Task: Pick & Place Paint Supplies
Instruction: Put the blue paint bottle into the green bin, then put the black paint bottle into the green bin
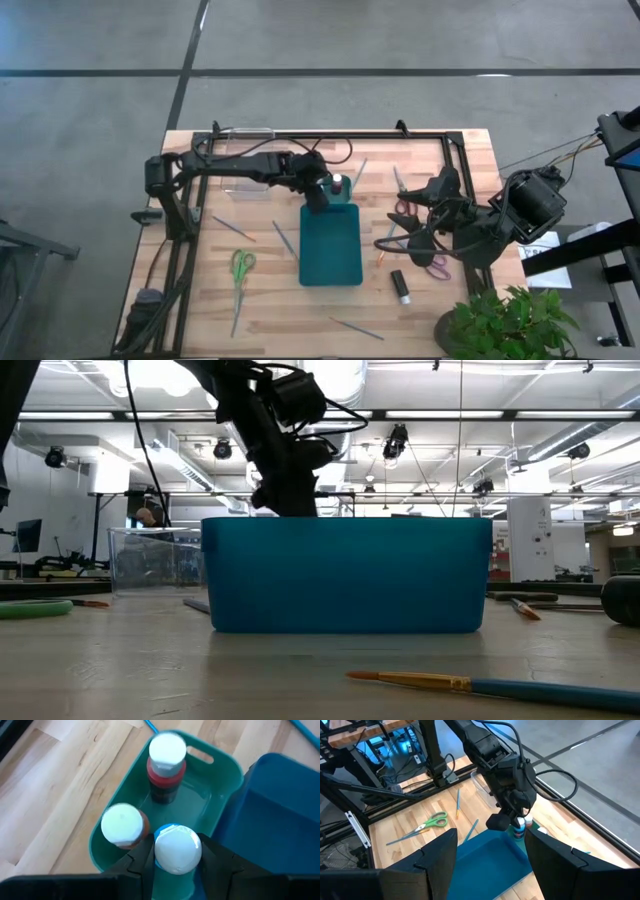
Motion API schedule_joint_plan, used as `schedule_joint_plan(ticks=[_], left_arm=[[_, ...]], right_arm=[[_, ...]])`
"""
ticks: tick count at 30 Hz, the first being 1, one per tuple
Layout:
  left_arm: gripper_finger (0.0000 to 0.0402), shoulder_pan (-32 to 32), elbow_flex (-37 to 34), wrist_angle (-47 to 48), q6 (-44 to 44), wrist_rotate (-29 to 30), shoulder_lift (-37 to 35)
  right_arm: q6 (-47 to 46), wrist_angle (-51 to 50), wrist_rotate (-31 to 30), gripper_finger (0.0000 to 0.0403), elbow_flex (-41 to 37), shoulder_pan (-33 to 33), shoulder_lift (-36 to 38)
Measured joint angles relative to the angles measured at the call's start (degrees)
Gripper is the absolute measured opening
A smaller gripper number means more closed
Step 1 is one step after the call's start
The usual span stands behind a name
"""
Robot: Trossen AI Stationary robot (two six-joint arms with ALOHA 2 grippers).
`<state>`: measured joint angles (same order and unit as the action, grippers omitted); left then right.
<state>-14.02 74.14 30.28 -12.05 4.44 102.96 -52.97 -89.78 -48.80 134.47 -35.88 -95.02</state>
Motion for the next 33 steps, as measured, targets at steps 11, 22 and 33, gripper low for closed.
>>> schedule_joint_plan(ticks=[11, 22, 33], left_arm=[[0.0117, 0.0, -2.51, -1.95, -0.42, -0.41, 0.0], [0.0195, -0.02, -2.51, -2.49, -1.61, 0.22, 0.0], [0.022, -0.04, -2.48, -2.47, -2.46, 0.21, 0.0]], right_arm=[[-0.28, 0.03, 0.02, 0.0229, -0.01, 0.0, 0.0], [-0.24, 0.02, 0.04, 0.023, 0.0, 0.0, 0.0], [0.0, 0.0, 0.06, 0.023, -0.02, 0.0, 0.0]])
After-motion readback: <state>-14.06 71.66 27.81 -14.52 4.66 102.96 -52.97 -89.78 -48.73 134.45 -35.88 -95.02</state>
